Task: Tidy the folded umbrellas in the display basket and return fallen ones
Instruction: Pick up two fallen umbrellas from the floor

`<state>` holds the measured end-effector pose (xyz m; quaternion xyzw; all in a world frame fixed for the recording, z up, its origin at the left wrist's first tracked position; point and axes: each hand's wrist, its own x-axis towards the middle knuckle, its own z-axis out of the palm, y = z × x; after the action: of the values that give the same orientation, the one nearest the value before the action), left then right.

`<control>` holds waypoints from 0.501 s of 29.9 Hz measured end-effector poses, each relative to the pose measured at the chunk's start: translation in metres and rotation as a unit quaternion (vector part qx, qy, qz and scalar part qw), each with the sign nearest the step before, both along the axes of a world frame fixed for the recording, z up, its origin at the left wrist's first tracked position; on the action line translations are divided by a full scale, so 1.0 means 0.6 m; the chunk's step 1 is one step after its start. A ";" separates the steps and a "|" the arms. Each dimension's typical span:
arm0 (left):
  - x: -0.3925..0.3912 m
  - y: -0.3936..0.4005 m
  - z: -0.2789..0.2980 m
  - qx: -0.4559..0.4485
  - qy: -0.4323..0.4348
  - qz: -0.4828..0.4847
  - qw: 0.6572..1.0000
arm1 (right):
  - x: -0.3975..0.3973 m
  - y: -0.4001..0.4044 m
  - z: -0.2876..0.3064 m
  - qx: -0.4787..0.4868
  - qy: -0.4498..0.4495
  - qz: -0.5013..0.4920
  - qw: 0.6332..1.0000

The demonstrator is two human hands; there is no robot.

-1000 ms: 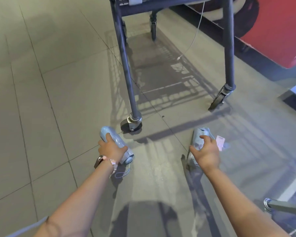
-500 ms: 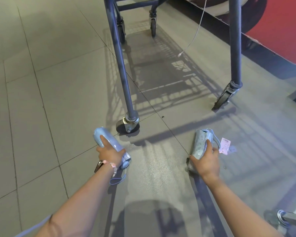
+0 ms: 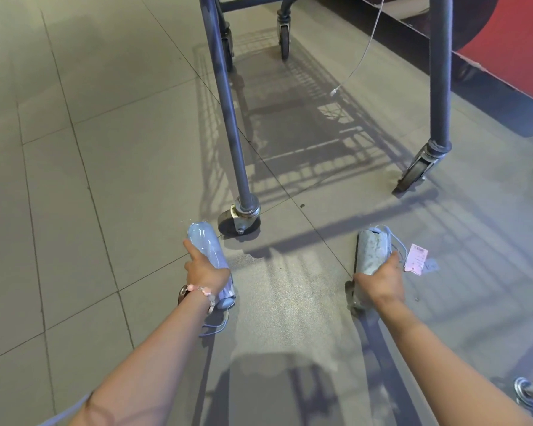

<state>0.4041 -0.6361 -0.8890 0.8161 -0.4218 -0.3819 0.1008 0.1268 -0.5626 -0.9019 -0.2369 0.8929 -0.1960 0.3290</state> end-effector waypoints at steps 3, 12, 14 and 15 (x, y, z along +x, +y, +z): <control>0.006 0.002 0.010 0.001 0.000 -0.008 1.000 | 0.002 0.001 0.000 0.002 -0.025 -0.025 0.999; 0.028 0.018 0.092 -0.018 0.041 -0.024 0.999 | 0.044 0.012 0.081 -0.110 -0.091 -0.035 0.989; 0.033 0.025 0.123 -0.022 0.055 -0.027 0.998 | 0.054 0.014 0.115 -0.129 -0.103 -0.034 0.986; 0.035 0.027 0.138 -0.023 0.063 -0.026 0.997 | 0.059 0.016 0.135 -0.131 -0.114 -0.037 0.984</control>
<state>0.4254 -0.6199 -0.8061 0.7768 -0.4442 -0.4253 0.1355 0.1623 -0.5532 -0.8209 -0.2212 0.8243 -0.3486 0.3873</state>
